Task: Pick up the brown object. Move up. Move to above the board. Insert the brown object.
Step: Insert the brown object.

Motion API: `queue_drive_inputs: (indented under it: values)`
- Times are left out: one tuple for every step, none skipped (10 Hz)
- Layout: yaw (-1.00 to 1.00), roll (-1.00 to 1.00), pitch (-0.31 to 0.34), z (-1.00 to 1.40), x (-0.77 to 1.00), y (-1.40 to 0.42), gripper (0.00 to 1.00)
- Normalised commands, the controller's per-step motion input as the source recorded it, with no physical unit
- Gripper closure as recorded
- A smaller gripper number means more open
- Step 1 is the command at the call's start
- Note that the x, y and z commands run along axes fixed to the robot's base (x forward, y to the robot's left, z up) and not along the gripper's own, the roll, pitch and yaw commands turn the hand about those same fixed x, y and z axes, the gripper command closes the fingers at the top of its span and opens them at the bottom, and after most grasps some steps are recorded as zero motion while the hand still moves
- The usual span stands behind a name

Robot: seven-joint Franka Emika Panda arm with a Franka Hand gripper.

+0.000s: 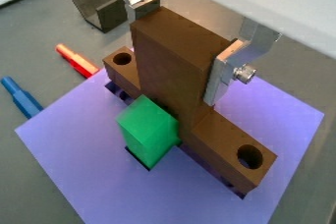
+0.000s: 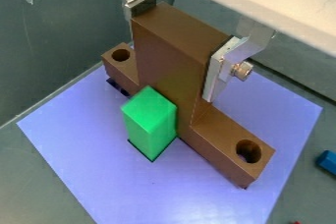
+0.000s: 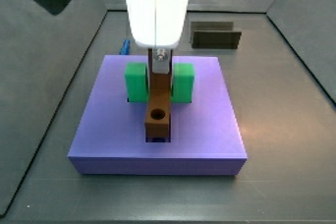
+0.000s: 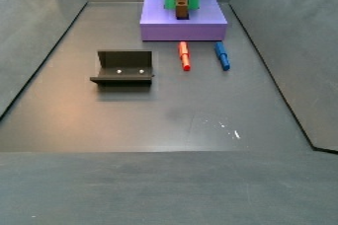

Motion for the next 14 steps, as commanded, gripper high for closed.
queue_drive_inputs:
  values:
    - [0.0,0.16,0.0,-0.18,0.0,0.0,1.0]
    - [0.0,0.2,0.0,-0.23,0.0,0.0,1.0]
    - [0.0,0.24,0.0,-0.23,0.0,0.0,1.0]
    - [0.0,0.24,0.0,-0.21,-0.11,0.0,1.0]
    - [0.08,0.12,0.0,-0.12,-0.13,0.0,1.0]
    - [0.17,0.07,0.0,-0.07,0.0,-0.05,1.0]
    - [0.18,0.01,0.0,-0.1,0.0,-0.02,1.0]
    - [0.17,0.0,0.0,-0.13,0.0,0.0,1.0]
    - [0.21,-0.06,-0.014,-0.16,0.0,0.0,1.0]
    - [0.24,-0.06,-0.016,-0.15,0.0,0.0,1.0]
    - [0.21,-0.07,-0.004,-0.14,0.0,-0.05,1.0]
    - [0.13,-0.09,-0.01,-0.15,0.05,-0.1,1.0]
    - [0.05,-0.12,-0.011,-0.14,0.01,-0.17,1.0]
    - [0.0,-0.14,-0.043,-0.28,0.0,-0.03,1.0]
